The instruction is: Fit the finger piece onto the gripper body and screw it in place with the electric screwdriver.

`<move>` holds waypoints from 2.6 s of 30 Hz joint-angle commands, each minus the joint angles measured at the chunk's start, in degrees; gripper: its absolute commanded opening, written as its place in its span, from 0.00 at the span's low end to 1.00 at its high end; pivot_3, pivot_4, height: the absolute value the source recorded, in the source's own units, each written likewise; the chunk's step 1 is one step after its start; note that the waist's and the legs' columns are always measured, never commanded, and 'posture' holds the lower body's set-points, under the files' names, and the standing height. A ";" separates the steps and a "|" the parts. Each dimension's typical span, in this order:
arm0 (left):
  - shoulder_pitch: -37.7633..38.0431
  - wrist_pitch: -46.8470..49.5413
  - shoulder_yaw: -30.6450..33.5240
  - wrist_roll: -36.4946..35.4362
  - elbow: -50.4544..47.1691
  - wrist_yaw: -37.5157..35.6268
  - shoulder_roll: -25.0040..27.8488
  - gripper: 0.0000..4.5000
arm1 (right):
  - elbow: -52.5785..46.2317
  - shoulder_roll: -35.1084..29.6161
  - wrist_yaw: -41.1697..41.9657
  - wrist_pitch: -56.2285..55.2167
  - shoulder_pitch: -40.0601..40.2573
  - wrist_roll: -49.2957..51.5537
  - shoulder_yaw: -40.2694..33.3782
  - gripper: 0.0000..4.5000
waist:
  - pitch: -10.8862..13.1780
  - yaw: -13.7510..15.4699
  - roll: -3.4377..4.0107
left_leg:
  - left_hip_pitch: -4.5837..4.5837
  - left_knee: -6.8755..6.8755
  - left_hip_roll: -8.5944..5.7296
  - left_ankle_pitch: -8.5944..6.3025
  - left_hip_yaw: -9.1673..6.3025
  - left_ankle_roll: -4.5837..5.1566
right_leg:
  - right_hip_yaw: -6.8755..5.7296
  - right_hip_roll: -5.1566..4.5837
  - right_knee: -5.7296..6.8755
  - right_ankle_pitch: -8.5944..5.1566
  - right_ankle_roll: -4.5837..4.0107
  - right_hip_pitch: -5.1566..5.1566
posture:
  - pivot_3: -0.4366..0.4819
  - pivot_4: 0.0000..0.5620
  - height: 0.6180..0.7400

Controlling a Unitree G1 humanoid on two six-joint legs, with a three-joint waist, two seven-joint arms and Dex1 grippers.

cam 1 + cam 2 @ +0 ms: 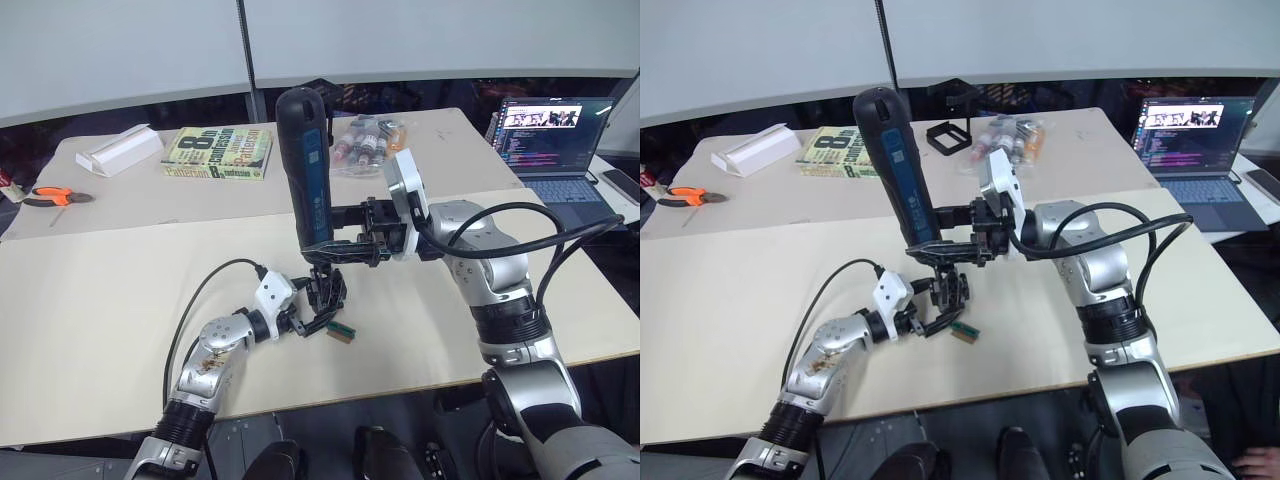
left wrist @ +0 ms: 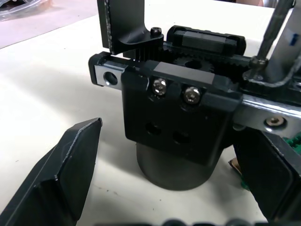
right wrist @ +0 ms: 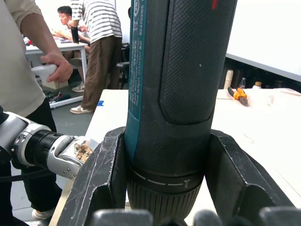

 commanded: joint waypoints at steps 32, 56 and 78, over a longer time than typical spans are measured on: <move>-0.47 -3.12 -0.43 1.06 2.56 -0.86 -1.52 0.51 | -2.39 -0.04 -1.51 -0.73 1.95 0.27 0.06 0.43 | -0.02 0.05 0.00 | 0.01 0.04 0.00 0.00 0.00 0.00 | 0.00 0.00 0.04 0.00 0.00 0.02 | 0.48 0.27 1.00; -0.10 -2.15 -0.02 0.62 2.08 -1.34 -0.89 0.51 | -0.20 -1.76 -4.00 1.00 4.90 -3.78 5.15 0.43 | -0.37 -0.01 0.01 | 0.25 -0.01 0.00 0.00 0.00 0.00 | 0.02 0.00 0.05 0.00 0.00 0.18 | 0.48 0.27 1.00; 0.13 -2.06 0.21 0.61 1.86 -1.35 -1.02 0.51 | 1.35 -1.41 -5.82 -0.29 6.14 -4.70 6.05 0.43 | -1.39 -0.02 -0.05 | 0.62 -0.14 0.00 -0.06 0.01 0.02 | -0.04 0.00 0.00 0.00 0.00 0.41 | 0.48 0.27 1.00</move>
